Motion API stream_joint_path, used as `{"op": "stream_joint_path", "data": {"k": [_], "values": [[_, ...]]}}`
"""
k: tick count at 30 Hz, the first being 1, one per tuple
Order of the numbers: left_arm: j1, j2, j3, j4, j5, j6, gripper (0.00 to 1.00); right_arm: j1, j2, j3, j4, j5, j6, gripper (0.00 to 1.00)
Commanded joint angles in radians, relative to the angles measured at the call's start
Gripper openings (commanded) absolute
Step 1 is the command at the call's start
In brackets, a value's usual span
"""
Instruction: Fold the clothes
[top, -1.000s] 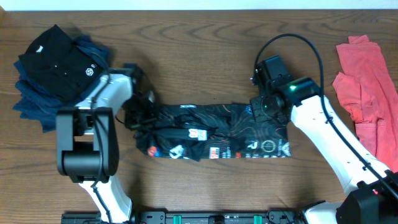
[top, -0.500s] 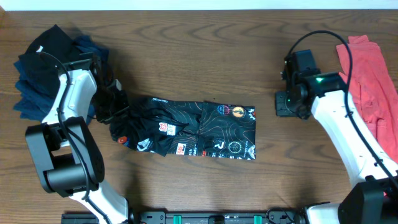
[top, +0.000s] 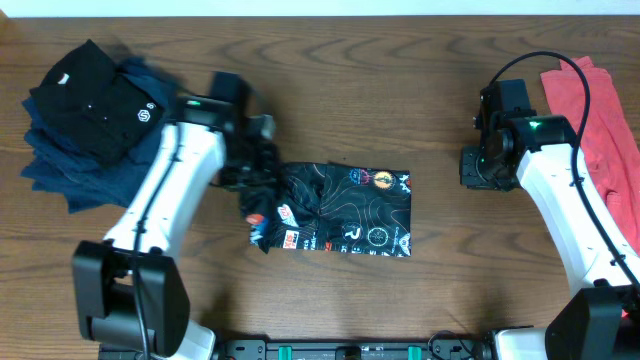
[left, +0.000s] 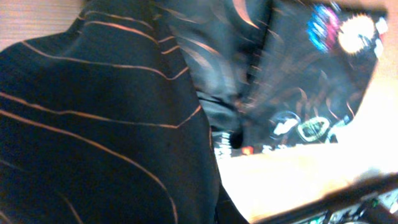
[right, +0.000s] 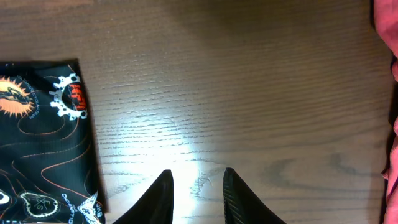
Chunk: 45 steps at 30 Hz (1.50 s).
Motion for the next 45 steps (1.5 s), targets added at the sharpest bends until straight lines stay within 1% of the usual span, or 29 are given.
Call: {"op": "stream_joint_path", "data": {"k": [1,6,9,17,19,21,23,24,30,36,45], "values": [[-0.087,0.018,0.018,0.014,0.013,-0.062,0.06,-0.008,0.0,0.006,-0.003,0.006,0.014,0.25],[-0.199,0.022,0.018,0.075,0.013,-0.115,0.06,-0.008,0.0,0.006,-0.003,0.006,0.014,0.25],[-0.233,0.022,0.018,0.112,0.013,-0.137,0.06,-0.008,0.0,0.006,-0.011,0.006,0.014,0.25],[-0.248,0.022,0.02,0.155,0.014,-0.173,0.06,-0.007,0.0,0.006,-0.03,-0.002,0.014,0.26],[-0.248,0.021,0.025,0.159,0.018,-0.177,0.06,-0.006,0.002,0.005,-0.027,-0.034,0.014,0.22],[-0.248,0.021,0.032,0.163,0.04,-0.177,0.06,-0.003,0.008,-0.002,-0.019,-0.058,0.014,0.11],[-0.248,0.021,0.038,0.173,0.07,-0.177,0.06,0.002,0.014,-0.018,0.003,-0.063,0.015,0.04],[-0.248,0.021,0.04,0.177,0.071,-0.177,0.06,0.005,0.018,-0.03,0.018,-0.076,0.014,0.03],[-0.248,0.021,0.04,0.207,0.071,-0.177,0.06,0.042,0.076,-0.126,0.143,-0.217,0.014,0.02],[-0.251,0.021,0.04,0.207,0.071,-0.177,0.07,0.109,0.158,-0.198,0.292,-0.337,0.016,0.02],[-0.285,0.021,0.04,0.219,0.058,-0.168,0.07,0.177,0.278,-0.203,0.354,-0.339,0.049,0.01]]}}
